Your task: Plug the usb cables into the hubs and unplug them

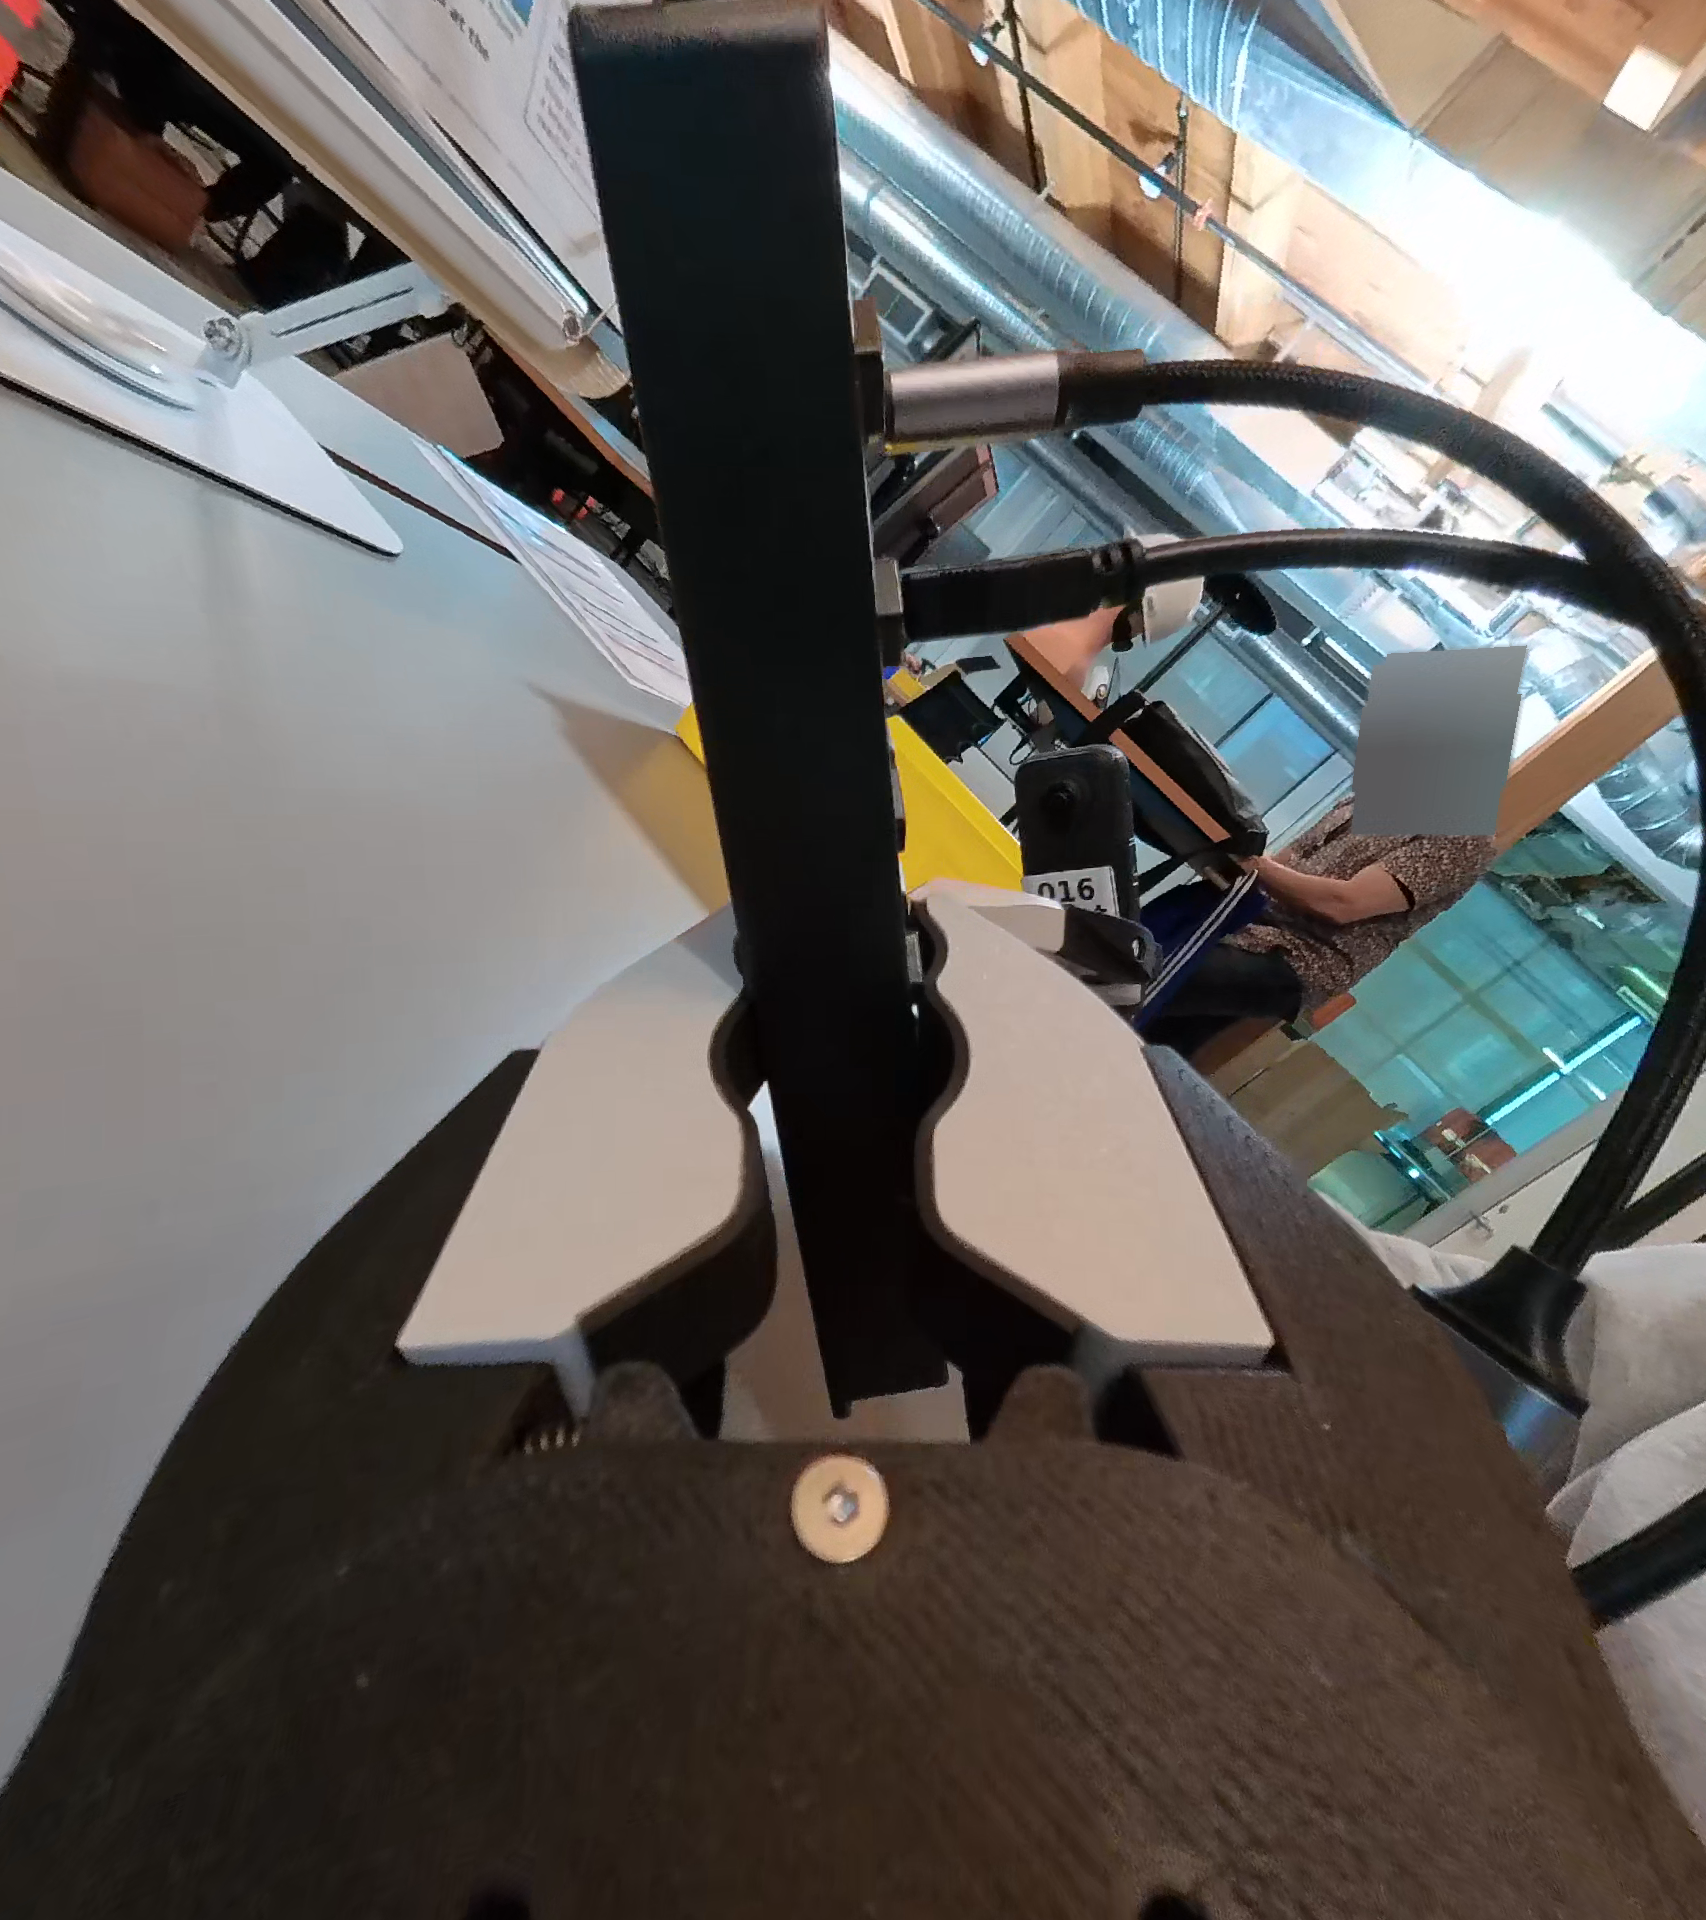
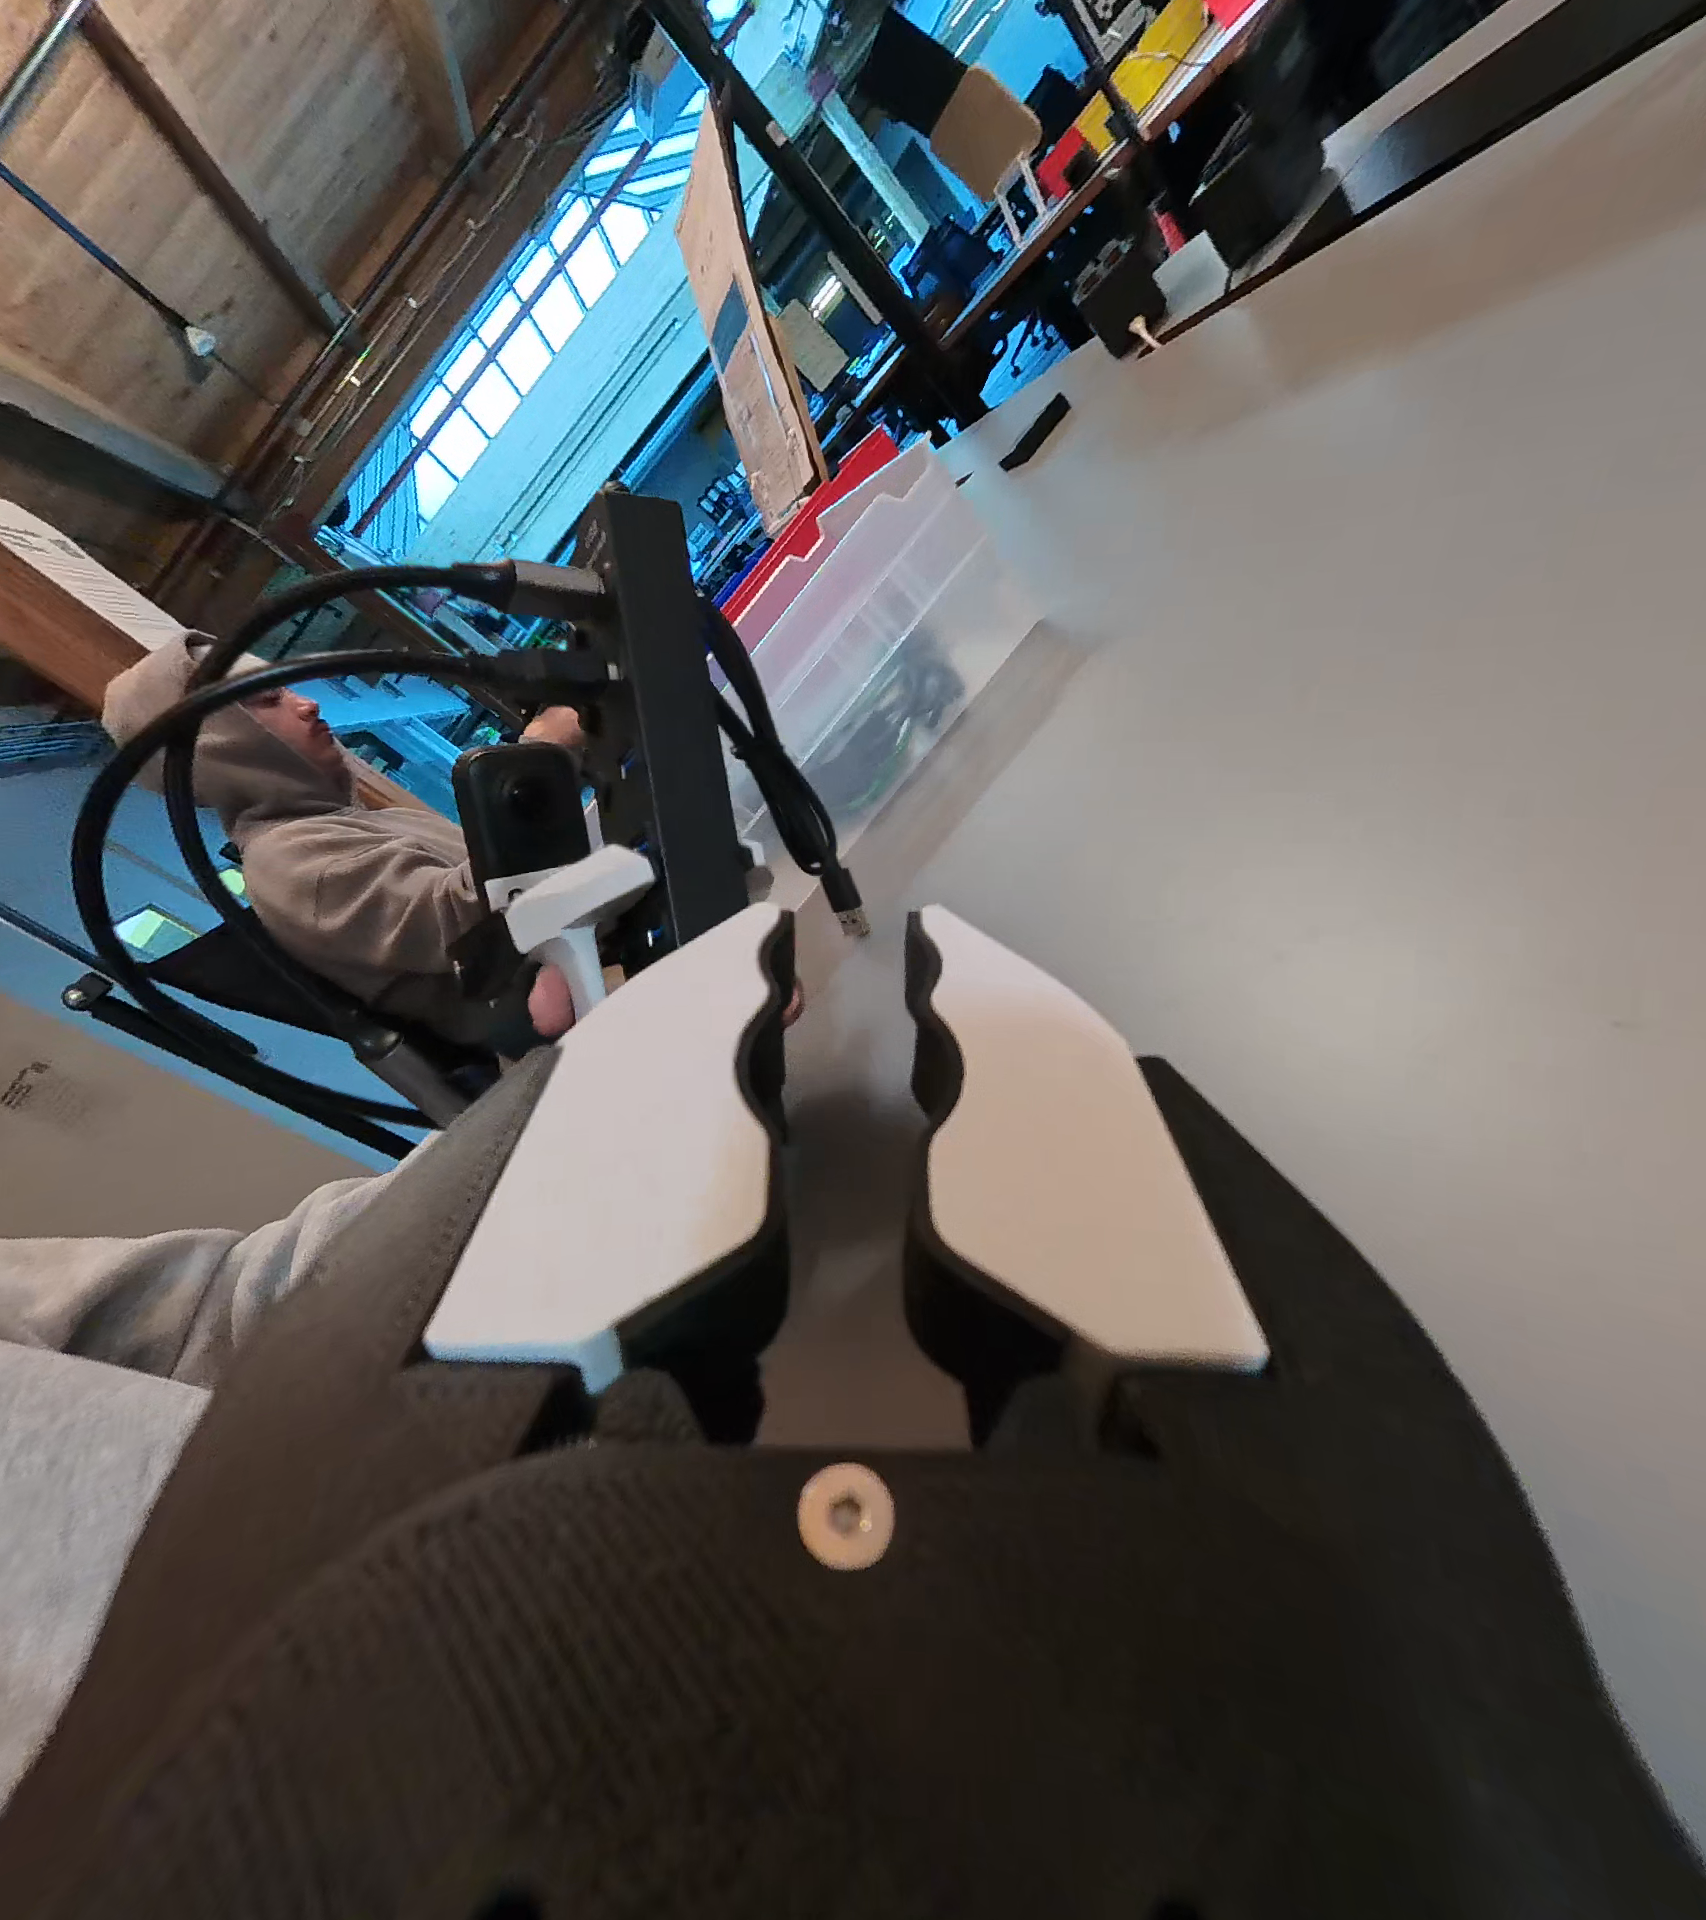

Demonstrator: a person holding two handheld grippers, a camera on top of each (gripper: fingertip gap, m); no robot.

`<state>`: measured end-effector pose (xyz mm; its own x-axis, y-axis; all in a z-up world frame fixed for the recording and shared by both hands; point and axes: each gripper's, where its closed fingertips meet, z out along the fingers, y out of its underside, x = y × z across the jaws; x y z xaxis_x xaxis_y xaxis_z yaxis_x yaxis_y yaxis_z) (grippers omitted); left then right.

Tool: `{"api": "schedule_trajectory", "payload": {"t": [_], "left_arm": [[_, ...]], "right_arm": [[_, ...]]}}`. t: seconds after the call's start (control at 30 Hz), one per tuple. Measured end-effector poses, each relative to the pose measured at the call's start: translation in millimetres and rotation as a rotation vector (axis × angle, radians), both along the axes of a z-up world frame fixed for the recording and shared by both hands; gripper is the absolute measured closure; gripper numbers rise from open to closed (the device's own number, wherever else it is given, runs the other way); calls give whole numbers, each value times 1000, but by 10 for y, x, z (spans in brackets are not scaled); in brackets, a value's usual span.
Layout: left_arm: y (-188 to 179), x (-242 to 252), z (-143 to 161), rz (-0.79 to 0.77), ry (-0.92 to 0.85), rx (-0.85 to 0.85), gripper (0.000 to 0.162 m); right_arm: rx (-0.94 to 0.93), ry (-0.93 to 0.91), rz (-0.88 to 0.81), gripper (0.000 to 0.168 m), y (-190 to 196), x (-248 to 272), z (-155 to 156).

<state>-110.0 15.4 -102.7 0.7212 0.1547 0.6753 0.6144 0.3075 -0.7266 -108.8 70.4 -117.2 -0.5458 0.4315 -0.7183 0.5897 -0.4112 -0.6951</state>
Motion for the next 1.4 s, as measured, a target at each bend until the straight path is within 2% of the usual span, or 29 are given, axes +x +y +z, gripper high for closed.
{"api": "schedule_trajectory", "payload": {"t": [0.23,0.33,0.43,0.6,0.7,0.8,0.87,0.93,1.07,1.17,1.27,1.4], "left_arm": [[32,18,-34,5,36,-46,136],[22,14,-43,12,41,-54,137],[-3,22,-42,22,33,-42,136],[-70,94,-2,36,40,-19,136],[-177,101,30,104,63,-9,136],[-330,85,81,168,45,32,136],[-441,72,101,188,15,79,136],[-512,70,103,202,16,86,137],[-522,123,69,189,30,66,136],[-518,139,53,176,12,78,137],[-514,122,28,167,-7,89,137],[-515,111,19,156,-32,107,137]], "right_arm": [[174,81,-45,150,60,-56,37],[278,193,-110,150,200,-195,306],[386,303,-58,156,117,-294,618],[502,391,214,152,-559,-542,996],[597,508,364,152,-1166,-739,1139],[687,596,591,153,-1884,-799,1144],[777,656,713,154,-2307,-896,1081],[904,725,803,162,-2650,-1096,937],[1135,713,1027,162,-3126,-1489,416],[1270,651,1211,164,-3325,-1616,-29],[1395,672,1328,160,-3440,-1694,-399],[1523,739,1429,153,-3501,-1725,-700]]}}
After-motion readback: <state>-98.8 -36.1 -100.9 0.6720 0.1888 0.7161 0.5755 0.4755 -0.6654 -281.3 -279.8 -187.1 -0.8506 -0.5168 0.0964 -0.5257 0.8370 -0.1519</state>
